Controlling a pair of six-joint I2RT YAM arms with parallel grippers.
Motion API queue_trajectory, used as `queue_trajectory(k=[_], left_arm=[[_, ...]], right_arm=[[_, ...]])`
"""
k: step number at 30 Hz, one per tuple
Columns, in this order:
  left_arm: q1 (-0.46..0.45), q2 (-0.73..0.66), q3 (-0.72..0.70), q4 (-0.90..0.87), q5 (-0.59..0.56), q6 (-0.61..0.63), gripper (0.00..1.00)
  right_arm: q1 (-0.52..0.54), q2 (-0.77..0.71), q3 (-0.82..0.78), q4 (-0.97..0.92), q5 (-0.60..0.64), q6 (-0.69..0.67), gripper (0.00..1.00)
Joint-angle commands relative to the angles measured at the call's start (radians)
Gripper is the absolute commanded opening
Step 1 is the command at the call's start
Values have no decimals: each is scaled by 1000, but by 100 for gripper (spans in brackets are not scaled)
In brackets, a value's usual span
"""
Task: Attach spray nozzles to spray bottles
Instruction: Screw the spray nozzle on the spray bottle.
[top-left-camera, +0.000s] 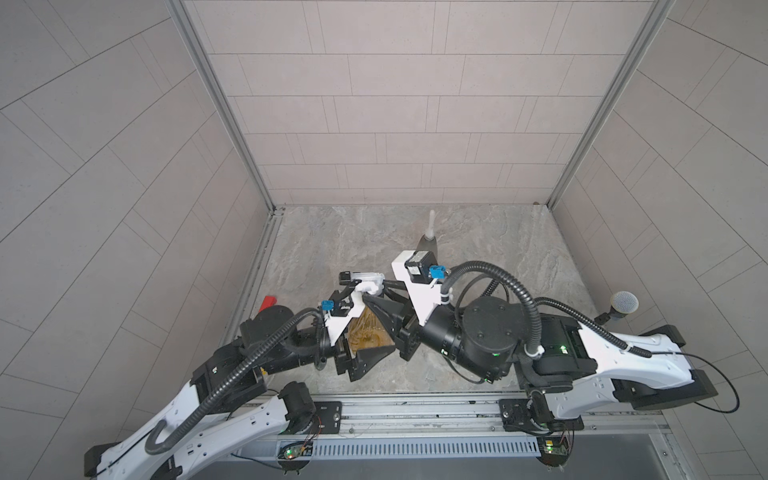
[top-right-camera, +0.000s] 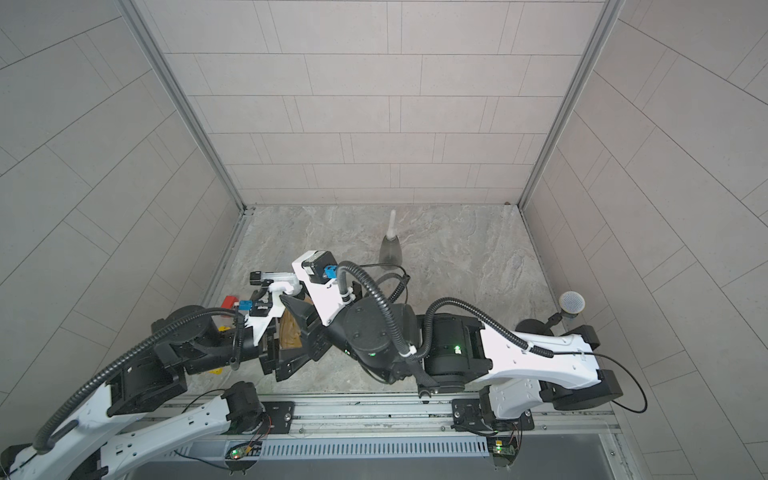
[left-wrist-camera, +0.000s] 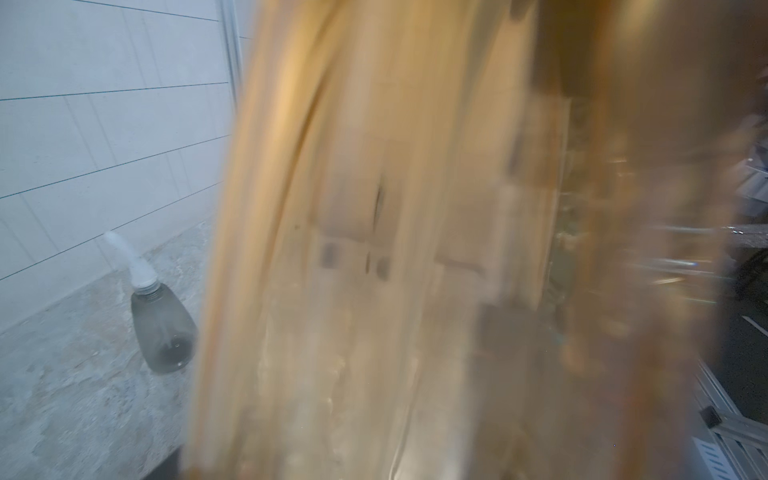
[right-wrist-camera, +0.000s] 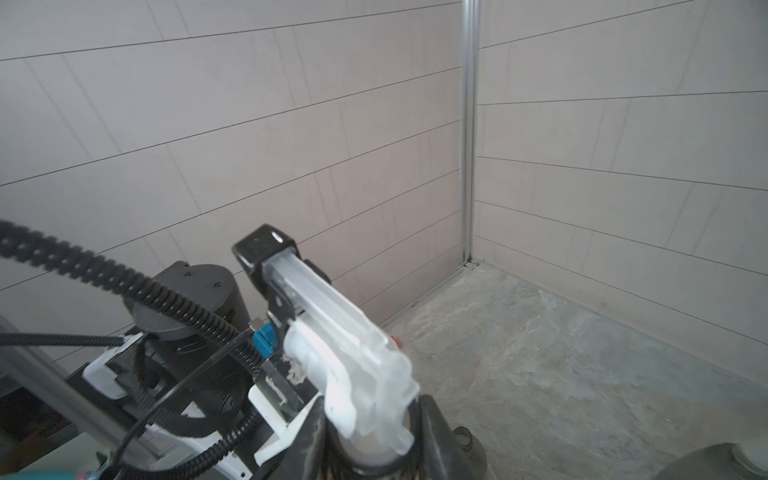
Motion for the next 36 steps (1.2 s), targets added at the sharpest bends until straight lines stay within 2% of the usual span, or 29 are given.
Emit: queue_trajectory(k=[1, 3, 5, 7, 10, 13, 17, 21, 28, 33, 36], left_arm=[[10, 12, 8, 61, -64, -13, 0], [9, 2, 11, 50, -44, -13, 0], [9, -6, 12, 42, -14, -14, 0], [10, -11, 5, 50, 20, -14, 0], [9, -11, -1, 57, 91, -17, 0], [10, -11, 3, 57, 195, -22, 0], [10, 12, 19, 43, 299, -28, 0], [10, 30, 24, 29, 317, -25, 0], [10, 28, 23, 32, 262, -27, 0], [10, 27, 19, 57, 189, -38, 0], [10, 26, 16, 74, 117, -44, 0]], right_arm=[[42, 17, -7, -16, -31, 11, 36], [41, -58, -47, 2, -49, -49, 46], [13, -142, -96, 18, -120, -82, 58], [-76, -196, -130, 21, -298, -40, 67], [-230, -205, -138, 40, -649, 46, 72], [-261, -173, -87, -12, -763, 18, 74], [-263, -129, -34, -74, -785, -23, 74], [-263, -117, -27, -59, -797, -18, 68], [-253, -109, -35, -49, -747, -4, 35], [-230, -116, -63, -36, -661, -2, 26], [-194, -117, -84, -22, -553, 6, 23]])
